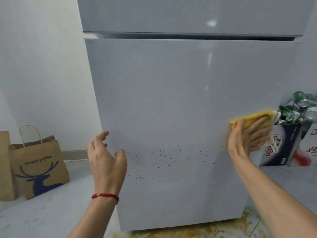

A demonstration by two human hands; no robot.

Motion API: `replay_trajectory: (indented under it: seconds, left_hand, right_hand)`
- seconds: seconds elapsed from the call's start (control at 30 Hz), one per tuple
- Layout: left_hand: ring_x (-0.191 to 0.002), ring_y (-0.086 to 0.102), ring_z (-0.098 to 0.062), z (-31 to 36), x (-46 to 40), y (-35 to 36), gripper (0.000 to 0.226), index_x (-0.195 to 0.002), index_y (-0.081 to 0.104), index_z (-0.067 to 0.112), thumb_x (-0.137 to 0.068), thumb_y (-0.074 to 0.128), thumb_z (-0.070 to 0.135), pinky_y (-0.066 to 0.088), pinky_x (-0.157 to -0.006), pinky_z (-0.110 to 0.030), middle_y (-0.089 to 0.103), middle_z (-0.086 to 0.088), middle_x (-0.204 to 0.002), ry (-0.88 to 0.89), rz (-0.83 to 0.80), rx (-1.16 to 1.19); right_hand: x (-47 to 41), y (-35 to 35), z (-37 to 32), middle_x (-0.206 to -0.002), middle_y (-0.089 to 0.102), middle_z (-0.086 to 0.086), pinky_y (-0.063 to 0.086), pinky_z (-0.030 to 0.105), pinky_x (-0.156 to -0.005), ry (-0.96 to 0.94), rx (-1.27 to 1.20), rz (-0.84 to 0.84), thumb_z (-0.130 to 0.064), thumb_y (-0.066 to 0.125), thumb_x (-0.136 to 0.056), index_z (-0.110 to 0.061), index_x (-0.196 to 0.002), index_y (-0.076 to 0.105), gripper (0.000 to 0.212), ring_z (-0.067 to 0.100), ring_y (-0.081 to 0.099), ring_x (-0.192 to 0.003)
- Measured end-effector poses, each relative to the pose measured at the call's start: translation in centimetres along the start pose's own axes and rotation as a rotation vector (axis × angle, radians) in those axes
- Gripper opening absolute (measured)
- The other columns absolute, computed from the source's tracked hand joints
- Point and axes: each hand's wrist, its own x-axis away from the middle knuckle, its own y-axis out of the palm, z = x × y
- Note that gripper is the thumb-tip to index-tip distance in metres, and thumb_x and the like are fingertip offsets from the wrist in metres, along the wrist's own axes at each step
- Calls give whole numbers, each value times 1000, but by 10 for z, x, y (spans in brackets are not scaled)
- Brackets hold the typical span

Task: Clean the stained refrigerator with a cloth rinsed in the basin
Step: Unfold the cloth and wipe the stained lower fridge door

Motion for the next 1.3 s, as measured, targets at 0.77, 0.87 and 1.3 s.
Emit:
replay_trajectory:
  seconds: [0.77, 0.87, 1.3]
  left_hand:
    - [-102, 54, -23, -10, -23, -33, 38, -125, 52, 10, -89, 56, -3, 48, -84, -34, 53, -9, -118, -94, 258, 122]
    - [-103, 54, -23, -1, -12, -15, 43, -126, 52, 11, -86, 57, -5, 52, -83, -41, 52, -6, -118, -52, 200, 125]
    - [-102, 55, -28, 3, 2, 1, 43, -124, 51, 8, -84, 57, -8, 54, -85, -49, 50, -7, -115, -3, 129, 95]
  right_hand:
    - [194, 146, -69, -170, 25, 6, 19, 54, -127, -1849, 461, -296, -8, 38, -97, -14, -161, 36, 64, 23, 19, -159]
    - [149, 104, -43, -168, 30, 4, 23, 55, -126, -1790, 467, -254, -8, 31, -101, -18, -160, 38, 61, 25, 25, -157]
    - [16, -20, 77, -175, -1, 7, 12, 63, -127, -796, 239, -156, -2, 44, -107, -15, -166, 13, 68, 28, -5, -161]
